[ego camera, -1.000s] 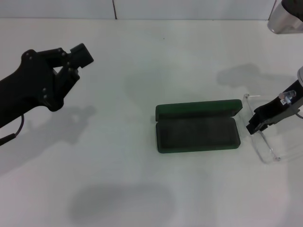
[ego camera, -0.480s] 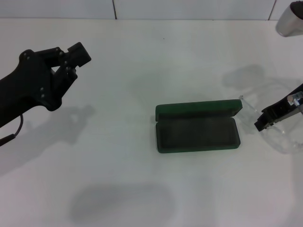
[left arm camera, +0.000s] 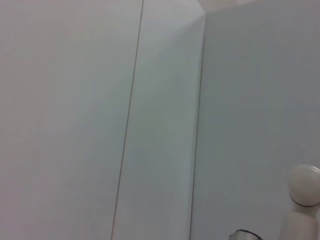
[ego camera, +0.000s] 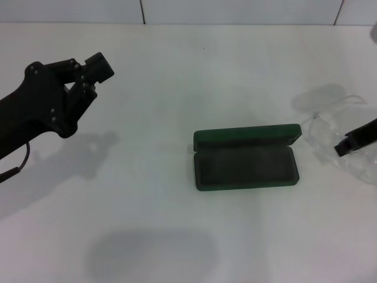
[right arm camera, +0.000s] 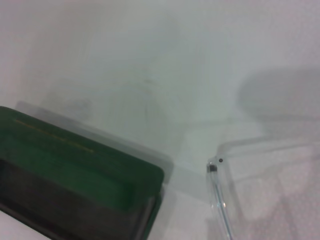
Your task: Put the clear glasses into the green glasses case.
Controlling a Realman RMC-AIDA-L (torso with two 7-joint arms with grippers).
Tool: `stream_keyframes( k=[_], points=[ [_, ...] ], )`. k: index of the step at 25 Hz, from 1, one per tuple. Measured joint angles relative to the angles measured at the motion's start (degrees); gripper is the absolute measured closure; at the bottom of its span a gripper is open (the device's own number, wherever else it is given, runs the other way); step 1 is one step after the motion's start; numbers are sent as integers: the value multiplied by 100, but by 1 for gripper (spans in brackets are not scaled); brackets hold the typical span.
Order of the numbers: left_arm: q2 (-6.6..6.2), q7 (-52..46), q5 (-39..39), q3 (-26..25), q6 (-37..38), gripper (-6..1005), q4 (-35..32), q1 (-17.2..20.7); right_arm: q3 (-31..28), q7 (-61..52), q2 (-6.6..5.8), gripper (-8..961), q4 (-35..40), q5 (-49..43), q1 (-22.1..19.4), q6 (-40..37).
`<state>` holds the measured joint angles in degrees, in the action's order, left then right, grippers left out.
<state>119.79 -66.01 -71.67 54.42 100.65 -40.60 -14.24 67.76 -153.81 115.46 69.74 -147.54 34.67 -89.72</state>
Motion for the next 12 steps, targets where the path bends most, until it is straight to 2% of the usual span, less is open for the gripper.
stream_keyframes(
  k=[7,12],
  points=[
    [7,-15,114,0,124,946,132,19,-20,108,-6,843,824,217,-583,-62],
    [3,-206,220,-4,234,946,144,69,-521,615,4,850,1725,794,-1172,-276]
  ],
)
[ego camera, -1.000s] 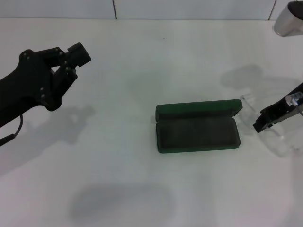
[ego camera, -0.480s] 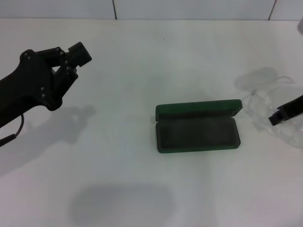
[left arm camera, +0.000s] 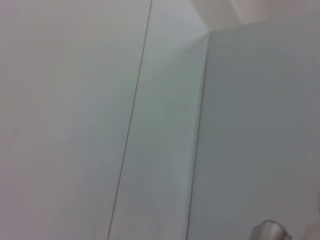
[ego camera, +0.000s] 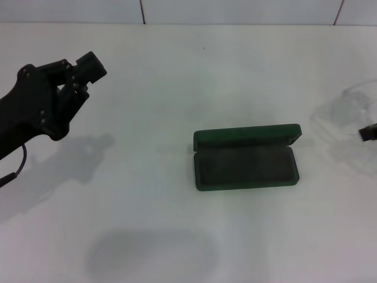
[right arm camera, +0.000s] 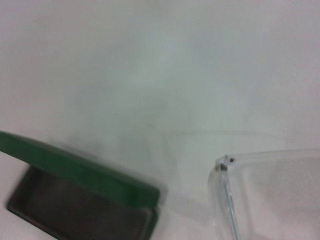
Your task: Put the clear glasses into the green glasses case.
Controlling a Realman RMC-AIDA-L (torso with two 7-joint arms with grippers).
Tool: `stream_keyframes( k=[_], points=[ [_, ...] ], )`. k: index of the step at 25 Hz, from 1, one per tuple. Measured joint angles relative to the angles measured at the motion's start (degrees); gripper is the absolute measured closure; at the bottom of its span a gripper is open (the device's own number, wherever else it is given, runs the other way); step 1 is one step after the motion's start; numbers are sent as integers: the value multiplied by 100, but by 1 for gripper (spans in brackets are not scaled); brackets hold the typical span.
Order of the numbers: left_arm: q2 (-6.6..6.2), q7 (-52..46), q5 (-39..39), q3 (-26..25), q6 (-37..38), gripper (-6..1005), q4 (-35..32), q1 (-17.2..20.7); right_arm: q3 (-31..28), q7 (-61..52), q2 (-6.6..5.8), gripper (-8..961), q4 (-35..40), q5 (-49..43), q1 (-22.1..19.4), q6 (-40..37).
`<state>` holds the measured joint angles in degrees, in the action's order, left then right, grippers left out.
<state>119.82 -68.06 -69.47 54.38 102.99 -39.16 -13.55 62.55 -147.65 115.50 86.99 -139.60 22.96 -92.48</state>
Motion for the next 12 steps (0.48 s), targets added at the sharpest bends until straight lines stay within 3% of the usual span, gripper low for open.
stream_keyframes(
  k=[6,12],
  points=[
    [-29,-546,175,-6,254,945,-228,2,-1164,1408,18,854,584,1616,-590,-603],
    [-21,-1012,548,21,472,945,-422,25,-2206,3252,17,857,206,3712,-860,-1553]
  ],
)
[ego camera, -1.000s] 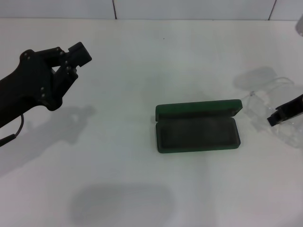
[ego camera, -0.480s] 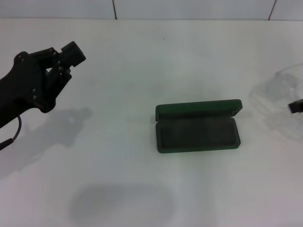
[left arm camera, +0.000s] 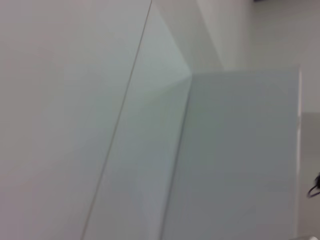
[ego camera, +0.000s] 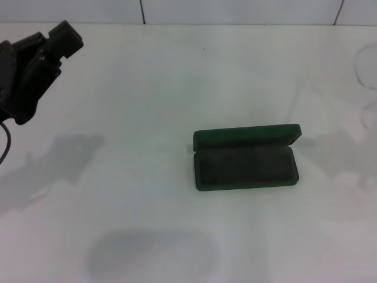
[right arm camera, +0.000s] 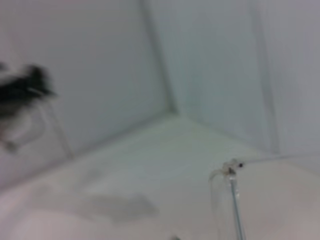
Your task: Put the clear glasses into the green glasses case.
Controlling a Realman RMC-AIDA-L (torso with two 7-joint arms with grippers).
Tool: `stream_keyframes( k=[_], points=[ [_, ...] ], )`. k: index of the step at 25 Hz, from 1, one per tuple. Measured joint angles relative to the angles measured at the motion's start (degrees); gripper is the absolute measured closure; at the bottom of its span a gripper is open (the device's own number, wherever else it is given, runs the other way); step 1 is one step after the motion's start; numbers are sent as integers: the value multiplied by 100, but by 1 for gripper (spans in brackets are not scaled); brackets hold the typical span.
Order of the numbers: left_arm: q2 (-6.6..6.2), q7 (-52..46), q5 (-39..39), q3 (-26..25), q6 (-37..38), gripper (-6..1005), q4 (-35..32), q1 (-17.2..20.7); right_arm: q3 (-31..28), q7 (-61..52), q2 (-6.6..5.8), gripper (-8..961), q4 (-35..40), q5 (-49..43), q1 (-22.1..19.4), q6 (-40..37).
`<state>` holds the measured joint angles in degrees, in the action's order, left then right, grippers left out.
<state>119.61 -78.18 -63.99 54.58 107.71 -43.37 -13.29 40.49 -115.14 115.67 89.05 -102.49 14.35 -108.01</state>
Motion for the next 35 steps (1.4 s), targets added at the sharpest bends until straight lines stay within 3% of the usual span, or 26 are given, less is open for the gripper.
stream_keyframes(
  k=[3,6,18,25,35],
  points=[
    [7,-297,21,47,33,945,-65,-141,-21,438,-17,859,-418,515,17,-244],
    [18,-570,27,200,38,945,-194,-252,320,773,-1,863,-675,578,71,-314],
    [20,-953,187,906,40,945,-654,-301,3145,1649,11,869,-812,620,315,739],
    [18,-931,190,1031,30,945,-620,-287,3811,2096,32,872,-641,796,347,1007],
    [18,-963,161,1352,18,945,-618,-359,4024,2811,35,886,-736,1608,346,1416]
  ],
)
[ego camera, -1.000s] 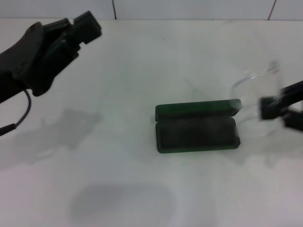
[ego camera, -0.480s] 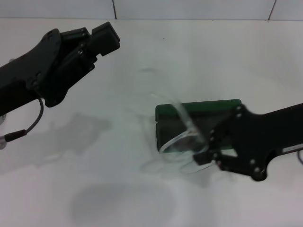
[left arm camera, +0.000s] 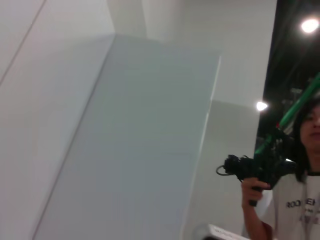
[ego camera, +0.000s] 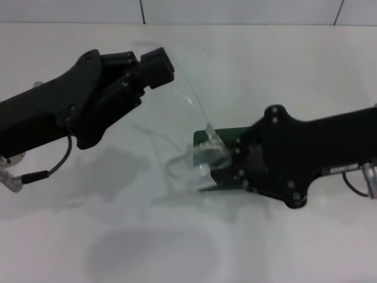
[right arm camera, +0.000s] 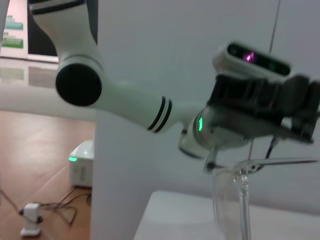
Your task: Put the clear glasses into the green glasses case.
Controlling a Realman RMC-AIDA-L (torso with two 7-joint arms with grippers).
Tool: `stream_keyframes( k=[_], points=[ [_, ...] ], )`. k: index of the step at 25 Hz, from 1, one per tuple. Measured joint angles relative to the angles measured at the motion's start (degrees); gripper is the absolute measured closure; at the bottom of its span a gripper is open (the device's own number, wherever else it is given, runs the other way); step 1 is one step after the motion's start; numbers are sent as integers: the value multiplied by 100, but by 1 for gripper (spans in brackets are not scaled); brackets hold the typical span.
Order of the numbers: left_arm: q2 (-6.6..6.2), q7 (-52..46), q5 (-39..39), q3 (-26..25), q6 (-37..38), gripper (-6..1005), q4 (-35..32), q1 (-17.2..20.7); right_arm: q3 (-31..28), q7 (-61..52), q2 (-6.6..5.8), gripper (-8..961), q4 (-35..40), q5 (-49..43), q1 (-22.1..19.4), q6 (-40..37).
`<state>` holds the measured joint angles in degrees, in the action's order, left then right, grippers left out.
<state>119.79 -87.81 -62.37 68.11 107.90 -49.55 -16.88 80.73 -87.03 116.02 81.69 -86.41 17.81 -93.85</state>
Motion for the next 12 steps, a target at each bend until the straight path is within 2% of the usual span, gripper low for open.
stream_keyframes(
  k=[7,12],
  points=[
    [0,24,-11,216,-20,944,36,-77,142,339,0,889,-476,219,234,163],
    [7,91,-9,234,-27,944,329,-231,297,483,0,888,-642,265,356,175]
  ],
)
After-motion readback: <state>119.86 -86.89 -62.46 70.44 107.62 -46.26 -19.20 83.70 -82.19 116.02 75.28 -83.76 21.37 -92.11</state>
